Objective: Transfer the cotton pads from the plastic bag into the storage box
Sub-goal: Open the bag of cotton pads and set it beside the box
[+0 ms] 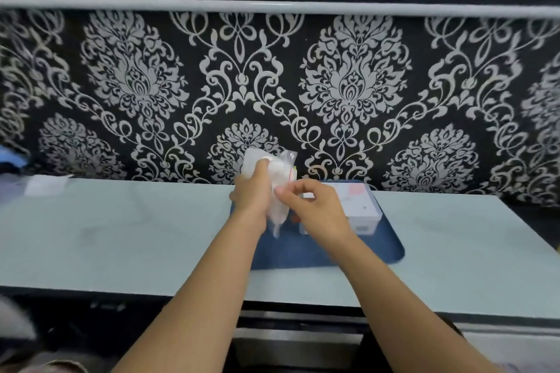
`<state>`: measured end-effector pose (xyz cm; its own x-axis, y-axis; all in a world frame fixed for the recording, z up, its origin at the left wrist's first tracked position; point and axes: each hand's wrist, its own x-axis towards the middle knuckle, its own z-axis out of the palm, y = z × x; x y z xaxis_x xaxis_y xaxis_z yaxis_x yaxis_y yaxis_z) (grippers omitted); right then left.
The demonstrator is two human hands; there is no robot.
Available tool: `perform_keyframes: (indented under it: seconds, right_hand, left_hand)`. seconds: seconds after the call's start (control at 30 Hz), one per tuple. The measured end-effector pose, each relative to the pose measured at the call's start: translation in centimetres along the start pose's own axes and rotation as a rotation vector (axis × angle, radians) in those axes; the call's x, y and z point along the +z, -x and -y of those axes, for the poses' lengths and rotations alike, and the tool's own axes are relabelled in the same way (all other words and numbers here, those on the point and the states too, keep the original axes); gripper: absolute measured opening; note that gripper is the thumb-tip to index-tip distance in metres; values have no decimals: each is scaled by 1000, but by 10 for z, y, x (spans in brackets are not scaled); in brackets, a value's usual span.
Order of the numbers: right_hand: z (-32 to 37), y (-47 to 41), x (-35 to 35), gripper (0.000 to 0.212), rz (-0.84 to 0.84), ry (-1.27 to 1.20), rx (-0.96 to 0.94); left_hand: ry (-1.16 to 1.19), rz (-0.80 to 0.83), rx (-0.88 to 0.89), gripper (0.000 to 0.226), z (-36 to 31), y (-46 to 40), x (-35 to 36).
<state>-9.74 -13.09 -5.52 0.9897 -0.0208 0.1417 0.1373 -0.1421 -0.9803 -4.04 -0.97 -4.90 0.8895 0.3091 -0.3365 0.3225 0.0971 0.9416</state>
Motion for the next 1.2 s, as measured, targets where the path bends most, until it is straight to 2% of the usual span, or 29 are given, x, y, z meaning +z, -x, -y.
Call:
perform_keyframes:
  seconds: [0.1,0.2,0.27,0.3,0.4,0.47,0.57,0.7,0.93,1.2]
  right_hand:
    - [-25,-10,4,13,-41,-54,92]
    - [-41,-25,0,18,-47,-203,218]
    - [-37,-32,-5,17,-73,-313,271]
    - [-35,-38,-7,15,-95,-361,289]
    - [-33,-51,-8,20,-97,-501,344]
    - [-35,-50,-7,29,-78,-538,362]
    - [-44,-49,-6,23,-99,-449,376]
    - [-51,-42,-11,19,-40,-356,344]
    - [-51,-31,-10,17,-18,-401,326]
    - [-48,-28,-1,17,-56,-301,288]
  left_hand:
    - [-104,-73,95,72,13,6,14]
    - [-101,41,243,53,33,1,13]
    - [-148,73,405,26,38,2,4]
    - [-212,72,509,21,37,2,0]
    - [-451,69,822,28,32,-12,-5]
    - [-536,123,915,26,29,-19,-9]
    - [-568,140,920,16,33,-23,-13]
    - [-491,231,811,9,36,-24,-18]
    - [-590,255,897,5,38,-20,-22]
    - [-636,90,1032,9,49,-25,-18]
